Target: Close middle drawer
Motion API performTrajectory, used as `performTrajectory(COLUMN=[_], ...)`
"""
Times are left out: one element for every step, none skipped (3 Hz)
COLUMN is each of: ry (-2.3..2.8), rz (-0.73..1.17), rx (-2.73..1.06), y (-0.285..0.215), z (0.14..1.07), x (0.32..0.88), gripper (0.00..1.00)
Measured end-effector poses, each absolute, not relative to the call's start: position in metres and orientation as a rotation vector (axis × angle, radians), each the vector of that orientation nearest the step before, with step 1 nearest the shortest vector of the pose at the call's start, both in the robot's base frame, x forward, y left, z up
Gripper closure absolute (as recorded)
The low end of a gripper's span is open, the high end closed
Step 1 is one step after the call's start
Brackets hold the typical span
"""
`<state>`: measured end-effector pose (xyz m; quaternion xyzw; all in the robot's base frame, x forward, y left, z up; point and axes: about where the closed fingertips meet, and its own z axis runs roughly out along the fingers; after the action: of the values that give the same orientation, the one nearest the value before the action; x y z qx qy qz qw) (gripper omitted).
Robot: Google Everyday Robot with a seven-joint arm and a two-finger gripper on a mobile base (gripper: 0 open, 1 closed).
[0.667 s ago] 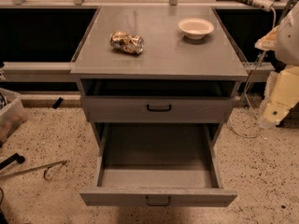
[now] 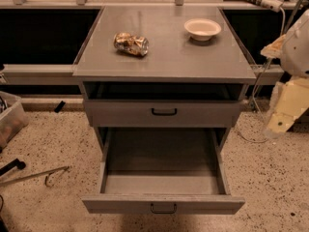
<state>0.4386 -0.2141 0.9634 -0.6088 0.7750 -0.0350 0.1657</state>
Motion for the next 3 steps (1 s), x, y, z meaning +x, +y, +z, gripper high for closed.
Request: performTrajectory(ry=[2.182,2.173,2.184], rz=[-0.054,0.014,0.146], rx=[-1.728,-1.732,-1.728], y=[-0.213,-0.210,-0.211], z=[0.919,0.844,0.760], x=[0.430,0.420,0.404], gripper=[0.00,0.00,0.00])
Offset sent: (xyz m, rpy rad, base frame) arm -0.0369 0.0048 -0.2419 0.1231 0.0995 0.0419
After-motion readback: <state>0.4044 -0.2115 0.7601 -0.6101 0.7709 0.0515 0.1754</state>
